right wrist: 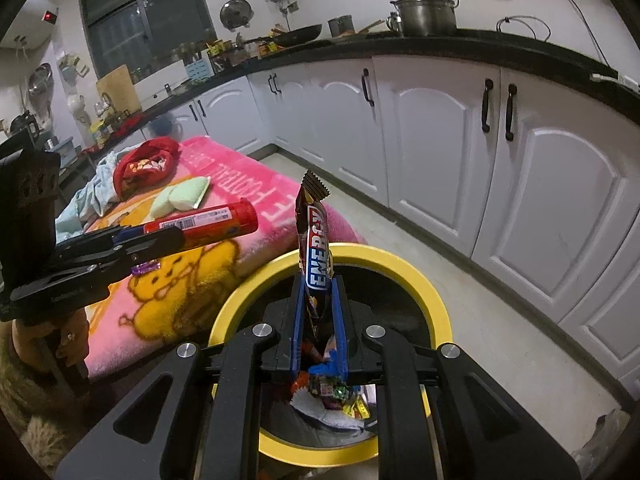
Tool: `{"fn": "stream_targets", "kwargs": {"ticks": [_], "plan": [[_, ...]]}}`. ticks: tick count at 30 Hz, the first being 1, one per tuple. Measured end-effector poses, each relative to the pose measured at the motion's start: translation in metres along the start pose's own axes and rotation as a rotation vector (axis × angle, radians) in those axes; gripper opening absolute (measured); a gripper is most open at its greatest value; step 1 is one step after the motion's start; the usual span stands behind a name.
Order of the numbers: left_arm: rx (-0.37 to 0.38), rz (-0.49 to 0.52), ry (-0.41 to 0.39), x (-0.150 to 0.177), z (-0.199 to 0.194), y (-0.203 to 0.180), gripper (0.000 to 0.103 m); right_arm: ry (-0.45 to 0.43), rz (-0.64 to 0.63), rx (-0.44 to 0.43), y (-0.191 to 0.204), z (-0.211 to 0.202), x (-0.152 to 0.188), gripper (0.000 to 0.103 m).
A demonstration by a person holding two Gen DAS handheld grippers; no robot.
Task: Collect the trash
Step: 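Carry the red can and dark candy bar over the yellow bin with both grippers, then open both grippers over the bin to drop the can and candy bar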
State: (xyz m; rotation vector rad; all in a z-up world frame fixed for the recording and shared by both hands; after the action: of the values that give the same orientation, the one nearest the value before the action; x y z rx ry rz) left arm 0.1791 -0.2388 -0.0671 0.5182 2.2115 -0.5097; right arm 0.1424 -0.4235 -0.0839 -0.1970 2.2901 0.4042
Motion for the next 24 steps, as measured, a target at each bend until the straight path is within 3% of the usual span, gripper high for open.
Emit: {"fn": "stream_targets", "kwargs": {"ticks": [24], "plan": [[0.031, -0.023, 0.112, 0.025, 0.046, 0.000, 0.028, 0.119, 0.075, -0.027, -0.020, 0.039, 0.040, 0.017]]}}
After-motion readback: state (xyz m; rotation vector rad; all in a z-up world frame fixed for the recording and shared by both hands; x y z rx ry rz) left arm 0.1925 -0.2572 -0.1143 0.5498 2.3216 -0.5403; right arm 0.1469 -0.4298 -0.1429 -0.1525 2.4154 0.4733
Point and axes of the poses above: each gripper's, at about its wrist camera, not at the fingertips, and z roughly the way its jaws point, y to its left, x to its underside, the point moved 4 cm from there along z, roughly the way its jaws point
